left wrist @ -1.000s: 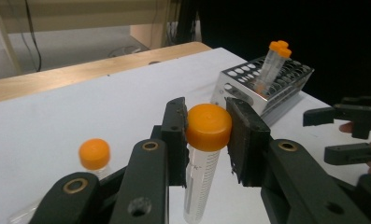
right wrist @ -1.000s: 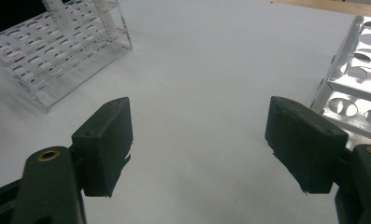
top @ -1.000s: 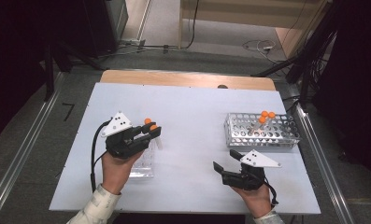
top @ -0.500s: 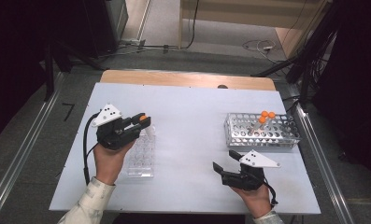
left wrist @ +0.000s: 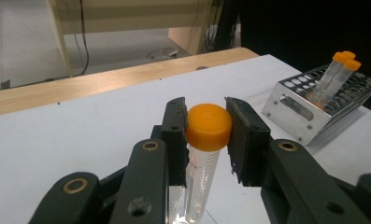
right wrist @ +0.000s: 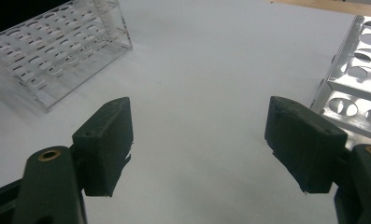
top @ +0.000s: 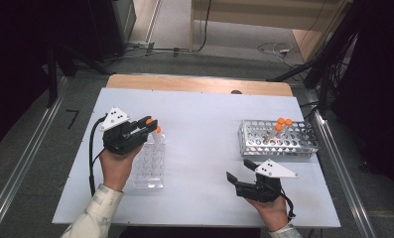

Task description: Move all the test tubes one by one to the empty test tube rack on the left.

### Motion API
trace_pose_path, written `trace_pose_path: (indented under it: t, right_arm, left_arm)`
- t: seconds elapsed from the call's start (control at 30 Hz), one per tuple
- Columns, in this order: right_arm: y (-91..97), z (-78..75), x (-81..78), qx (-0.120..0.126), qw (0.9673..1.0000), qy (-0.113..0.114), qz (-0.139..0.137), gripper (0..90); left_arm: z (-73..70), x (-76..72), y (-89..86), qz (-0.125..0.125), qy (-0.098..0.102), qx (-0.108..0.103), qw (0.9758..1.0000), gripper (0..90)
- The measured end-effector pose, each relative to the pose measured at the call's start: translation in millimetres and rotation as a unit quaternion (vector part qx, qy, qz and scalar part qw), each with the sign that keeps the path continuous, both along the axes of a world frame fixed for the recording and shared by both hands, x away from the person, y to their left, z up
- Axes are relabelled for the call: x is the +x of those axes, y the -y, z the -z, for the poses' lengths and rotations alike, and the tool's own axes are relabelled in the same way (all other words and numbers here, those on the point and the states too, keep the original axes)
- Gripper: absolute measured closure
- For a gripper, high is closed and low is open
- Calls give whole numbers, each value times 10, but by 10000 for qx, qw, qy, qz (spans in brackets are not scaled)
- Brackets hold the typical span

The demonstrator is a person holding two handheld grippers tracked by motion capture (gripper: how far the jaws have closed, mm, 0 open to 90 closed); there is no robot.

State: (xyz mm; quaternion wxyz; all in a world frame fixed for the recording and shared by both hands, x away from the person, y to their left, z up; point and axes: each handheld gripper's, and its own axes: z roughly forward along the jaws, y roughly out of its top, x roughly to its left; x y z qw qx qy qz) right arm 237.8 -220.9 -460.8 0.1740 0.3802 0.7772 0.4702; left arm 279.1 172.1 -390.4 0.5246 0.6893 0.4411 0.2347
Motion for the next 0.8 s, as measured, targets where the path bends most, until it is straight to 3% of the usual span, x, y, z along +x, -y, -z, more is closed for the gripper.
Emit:
trace_pose_path:
  t: [0.1,0.4,0.8]
  right_arm:
    - [-1,2,2,-8,10000,14,-24,221]
    - [-10,4,-3,-27,10000,16,-33,221]
    - [-17,7,-6,-55,10000,15,-37,221]
  left_arm:
    - [20,7,29,-60,22,169,9998,701]
    - [160,9,117,-90,-1,423,9991,700]
    - [340,-16,204,-174,-63,637,9978,698]
